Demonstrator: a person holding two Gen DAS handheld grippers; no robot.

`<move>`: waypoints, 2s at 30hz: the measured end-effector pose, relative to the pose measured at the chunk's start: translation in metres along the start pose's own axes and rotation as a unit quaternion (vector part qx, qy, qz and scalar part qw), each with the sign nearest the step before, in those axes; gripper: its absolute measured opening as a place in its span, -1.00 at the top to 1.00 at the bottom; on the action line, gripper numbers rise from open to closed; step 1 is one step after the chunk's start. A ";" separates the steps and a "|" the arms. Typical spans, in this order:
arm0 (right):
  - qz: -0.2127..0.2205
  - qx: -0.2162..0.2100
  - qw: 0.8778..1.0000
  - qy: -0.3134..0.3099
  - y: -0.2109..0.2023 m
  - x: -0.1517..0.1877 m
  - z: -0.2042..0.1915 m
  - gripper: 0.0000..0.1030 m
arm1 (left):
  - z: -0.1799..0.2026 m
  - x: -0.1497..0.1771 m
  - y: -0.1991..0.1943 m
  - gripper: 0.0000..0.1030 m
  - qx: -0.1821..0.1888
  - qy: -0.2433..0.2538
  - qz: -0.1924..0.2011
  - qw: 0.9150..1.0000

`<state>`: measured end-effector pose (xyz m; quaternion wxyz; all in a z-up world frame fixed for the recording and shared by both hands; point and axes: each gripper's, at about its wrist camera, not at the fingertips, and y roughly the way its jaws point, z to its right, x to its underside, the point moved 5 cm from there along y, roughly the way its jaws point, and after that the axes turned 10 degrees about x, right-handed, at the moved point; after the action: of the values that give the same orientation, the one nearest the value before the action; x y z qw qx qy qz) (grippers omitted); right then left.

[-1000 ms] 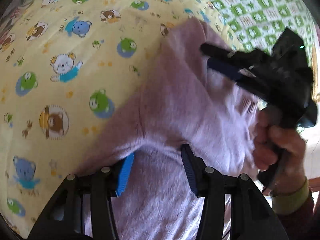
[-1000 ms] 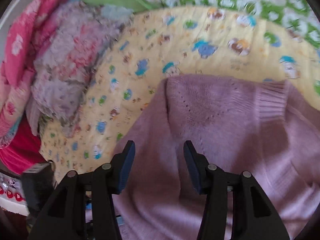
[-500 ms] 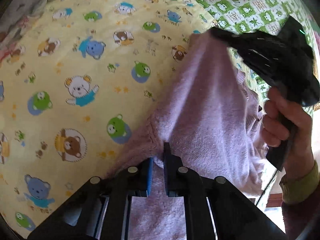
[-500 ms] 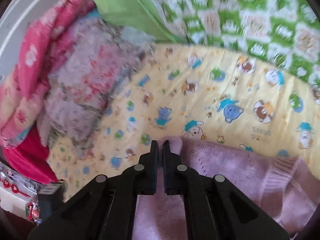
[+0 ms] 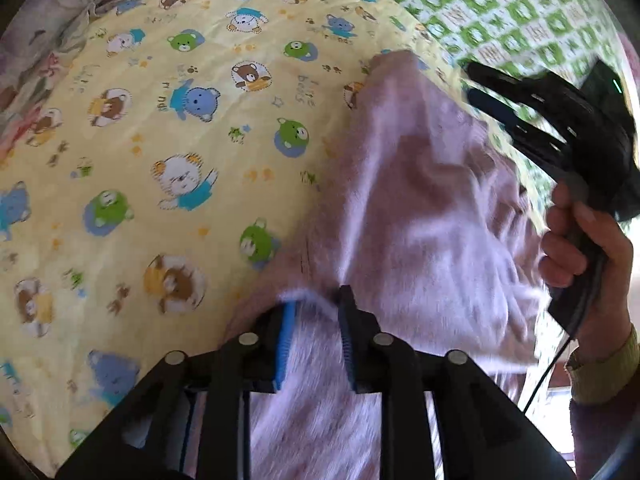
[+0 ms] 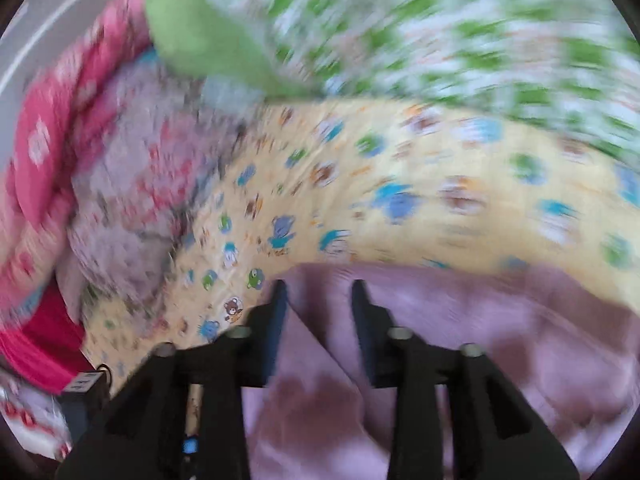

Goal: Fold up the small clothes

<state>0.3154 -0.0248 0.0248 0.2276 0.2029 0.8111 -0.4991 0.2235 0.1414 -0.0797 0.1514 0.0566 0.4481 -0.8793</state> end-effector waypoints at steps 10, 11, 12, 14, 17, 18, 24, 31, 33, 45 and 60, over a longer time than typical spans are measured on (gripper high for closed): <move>0.041 0.123 0.980 0.150 -0.150 0.148 0.119 0.22 | 0.043 0.023 -0.026 0.46 0.027 0.083 -0.022 0.996; 0.042 0.129 0.977 0.164 -0.157 0.160 0.125 0.22 | 0.054 0.016 -0.022 0.46 0.028 0.095 -0.021 0.995; 0.043 0.136 0.973 0.181 -0.165 0.176 0.133 0.22 | 0.064 0.011 -0.019 0.46 0.027 0.106 -0.019 0.994; 0.046 0.156 0.964 0.210 -0.176 0.199 0.146 0.22 | 0.085 -0.002 -0.009 0.44 0.025 0.132 -0.014 0.991; 0.041 0.144 0.958 0.245 -0.180 0.218 0.159 0.22 | 0.109 -0.017 0.013 0.39 0.021 0.163 -0.018 0.986; 0.041 0.140 0.960 0.239 -0.179 0.218 0.158 0.22 | 0.115 -0.020 0.021 0.39 0.020 0.170 -0.022 0.985; -0.008 0.199 0.956 0.214 -0.153 0.220 0.176 0.22 | 0.117 -0.041 0.090 0.33 -0.076 0.203 -0.049 0.975; 0.046 0.213 0.939 0.267 -0.197 0.221 0.197 0.23 | 0.094 -0.072 0.068 0.35 -0.095 0.152 -0.011 0.984; 0.051 0.206 0.940 0.266 -0.210 0.223 0.192 0.22 | 0.089 -0.070 0.054 0.32 -0.087 0.141 -0.008 0.986; 0.043 0.209 0.950 0.228 -0.264 0.285 0.136 -0.01 | 0.034 0.054 -0.042 0.04 -0.078 0.139 -0.035 0.987; 0.017 0.218 0.942 0.253 -0.307 0.412 0.095 -0.03 | -0.038 0.211 -0.110 -0.18 -0.073 0.158 -0.109 0.979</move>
<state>-0.1749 -0.1972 -0.0288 -0.0269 0.3809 0.7099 -0.5918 -0.0124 0.1870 -0.0669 -0.0142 0.1349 0.5327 -0.8354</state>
